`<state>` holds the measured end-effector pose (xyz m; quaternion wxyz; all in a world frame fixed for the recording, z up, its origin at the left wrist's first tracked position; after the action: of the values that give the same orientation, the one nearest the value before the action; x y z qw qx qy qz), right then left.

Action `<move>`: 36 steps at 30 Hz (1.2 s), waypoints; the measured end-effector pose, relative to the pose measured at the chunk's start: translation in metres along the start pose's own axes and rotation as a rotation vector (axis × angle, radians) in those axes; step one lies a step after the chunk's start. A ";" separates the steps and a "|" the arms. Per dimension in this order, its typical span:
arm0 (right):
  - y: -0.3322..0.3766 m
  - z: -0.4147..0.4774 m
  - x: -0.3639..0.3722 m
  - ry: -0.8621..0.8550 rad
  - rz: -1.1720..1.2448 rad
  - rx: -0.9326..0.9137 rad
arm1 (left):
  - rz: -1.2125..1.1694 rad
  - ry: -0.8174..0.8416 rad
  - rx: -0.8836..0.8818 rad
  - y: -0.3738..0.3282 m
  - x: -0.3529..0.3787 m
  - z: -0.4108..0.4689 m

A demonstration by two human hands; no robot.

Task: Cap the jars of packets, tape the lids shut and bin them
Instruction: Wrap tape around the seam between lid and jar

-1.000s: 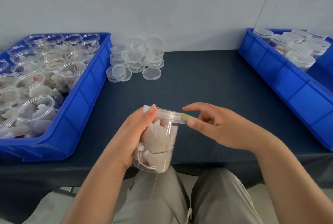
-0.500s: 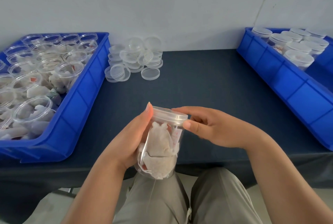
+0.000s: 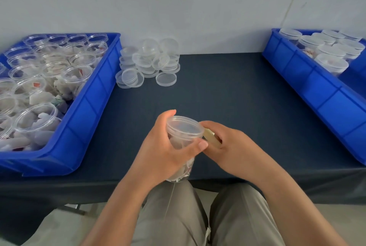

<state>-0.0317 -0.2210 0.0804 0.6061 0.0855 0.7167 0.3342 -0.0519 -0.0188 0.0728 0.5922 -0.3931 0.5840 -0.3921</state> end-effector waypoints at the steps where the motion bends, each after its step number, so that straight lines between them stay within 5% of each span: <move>1: 0.001 0.000 0.000 -0.010 -0.006 0.004 | -0.012 -0.022 0.013 0.001 0.002 -0.001; 7: 0.006 -0.002 -0.002 -0.038 0.049 -0.029 | -0.114 -0.064 0.092 -0.001 -0.003 0.003; 12: 0.007 -0.007 -0.016 0.105 0.027 -0.136 | -0.214 -0.062 0.084 0.002 -0.016 0.005; 26: 0.000 0.007 -0.034 0.147 -0.099 -0.173 | -0.754 0.090 -0.138 0.013 -0.028 -0.009; 36: -0.006 0.008 -0.043 0.114 -0.119 -0.181 | -0.701 0.030 -0.218 0.010 -0.031 -0.008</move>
<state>-0.0116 -0.2451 0.1113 0.5882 -0.0314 0.7208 0.3653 -0.0605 0.0140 0.0751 0.3682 -0.6243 0.4607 -0.5123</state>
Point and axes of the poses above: each hand's wrist, its own z-axis towards the middle knuckle, its own x-axis out of the palm, y = z × x, the point moved 2 cm from there along z, towards the middle knuckle, and after that the axes turned 8 degrees about -z, right-handed, at the moved point
